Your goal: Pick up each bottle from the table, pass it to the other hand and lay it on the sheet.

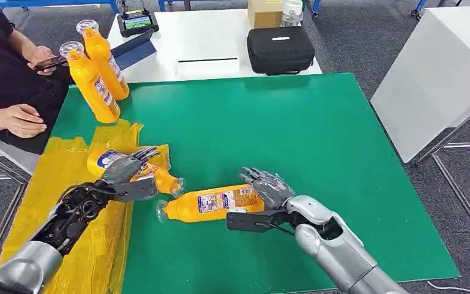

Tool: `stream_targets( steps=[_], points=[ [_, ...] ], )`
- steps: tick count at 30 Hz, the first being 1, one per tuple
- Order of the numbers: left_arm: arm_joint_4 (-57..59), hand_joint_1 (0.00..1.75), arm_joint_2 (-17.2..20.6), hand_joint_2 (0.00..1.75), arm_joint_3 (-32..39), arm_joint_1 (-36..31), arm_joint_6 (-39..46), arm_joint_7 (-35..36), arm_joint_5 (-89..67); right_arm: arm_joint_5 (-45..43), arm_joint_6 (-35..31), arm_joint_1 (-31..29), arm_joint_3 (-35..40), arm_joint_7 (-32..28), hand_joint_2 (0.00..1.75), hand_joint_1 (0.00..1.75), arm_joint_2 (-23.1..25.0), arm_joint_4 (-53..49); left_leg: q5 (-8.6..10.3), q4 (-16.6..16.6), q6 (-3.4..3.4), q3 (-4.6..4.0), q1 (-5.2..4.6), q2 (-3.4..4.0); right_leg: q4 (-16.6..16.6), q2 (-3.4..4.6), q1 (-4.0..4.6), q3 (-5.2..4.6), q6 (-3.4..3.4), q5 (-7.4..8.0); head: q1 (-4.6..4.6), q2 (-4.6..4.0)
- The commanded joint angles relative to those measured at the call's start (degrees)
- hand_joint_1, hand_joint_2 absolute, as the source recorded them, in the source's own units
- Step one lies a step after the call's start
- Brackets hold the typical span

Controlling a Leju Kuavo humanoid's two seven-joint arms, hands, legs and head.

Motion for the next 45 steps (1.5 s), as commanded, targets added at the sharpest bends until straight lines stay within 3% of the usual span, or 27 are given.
stream_targets(
  steps=[1,12,18,27,28,29,37,45],
  points=[
    [1.9,0.00,-0.4,0.00,-1.9,-5.9,-5.4,-2.3,8.9,1.9,-0.7,-4.9,2.5,0.8,1.75,0.00,4.4,12.9,-0.10,0.0,-0.05,0.26,0.04,0.03,0.0,-0.03,0.05,0.29,-0.04,-0.10,0.00,0.00],
    [-0.9,0.00,-0.2,0.00,-1.5,-5.7,-6.2,-2.8,13.1,2.6,-0.4,-5.2,3.2,0.6,1.75,0.00,5.5,14.7,-0.06,0.0,-0.05,0.17,0.03,0.00,0.0,-0.05,0.04,0.19,-0.03,-0.07,0.00,0.00],
    [-12.8,0.00,-0.4,0.00,1.1,-1.1,-6.2,-2.7,19.8,3.4,0.4,-5.7,6.2,-1.5,1.75,0.00,8.6,19.7,-0.10,0.0,-0.04,0.22,0.01,0.10,0.0,0.05,0.02,0.21,-0.02,-0.07,0.02,0.00],
    [-12.7,0.00,-2.2,0.00,2.9,-2.9,-6.5,-0.8,21.7,4.3,2.9,-8.6,12.6,-1.9,1.75,0.00,13.8,29.0,-0.04,0.0,-0.06,0.24,0.05,0.06,0.0,0.02,0.05,0.20,-0.04,-0.04,0.02,0.00],
    [-12.9,0.00,-2.4,0.00,3.1,-2.8,-6.7,-0.8,22.1,5.0,3.2,-8.8,13.8,-1.6,1.75,0.70,13.8,30.5,-0.09,0.0,-0.08,0.39,0.07,0.08,-0.1,0.02,0.08,0.35,-0.07,-0.08,0.00,0.00],
    [-13.1,0.00,-2.6,0.00,3.2,-2.7,-6.9,-0.9,22.5,5.4,3.5,-8.7,14.5,-1.5,1.75,1.75,13.7,31.4,-0.05,0.0,-0.06,0.29,0.06,0.04,-0.1,-0.01,0.06,0.25,-0.06,-0.05,0.00,0.00],
    [-15.3,0.00,-4.5,0.00,3.6,-2.8,-8.4,0.0,24.4,10.4,4.3,-6.3,20.8,1.2,1.75,1.75,12.8,41.1,-0.04,-0.2,-0.11,0.83,0.11,-0.02,-0.2,-0.04,0.12,0.80,-0.13,0.01,0.02,0.00],
    [-14.2,0.00,-4.6,0.00,3.6,-3.6,-8.2,-0.1,24.8,11.2,3.6,-5.3,21.1,1.3,1.75,1.75,12.3,41.8,-0.45,-0.2,-0.28,2.04,0.12,-0.23,-0.3,-0.22,0.13,1.34,-0.41,-0.54,-0.02,0.00]
  ],
)
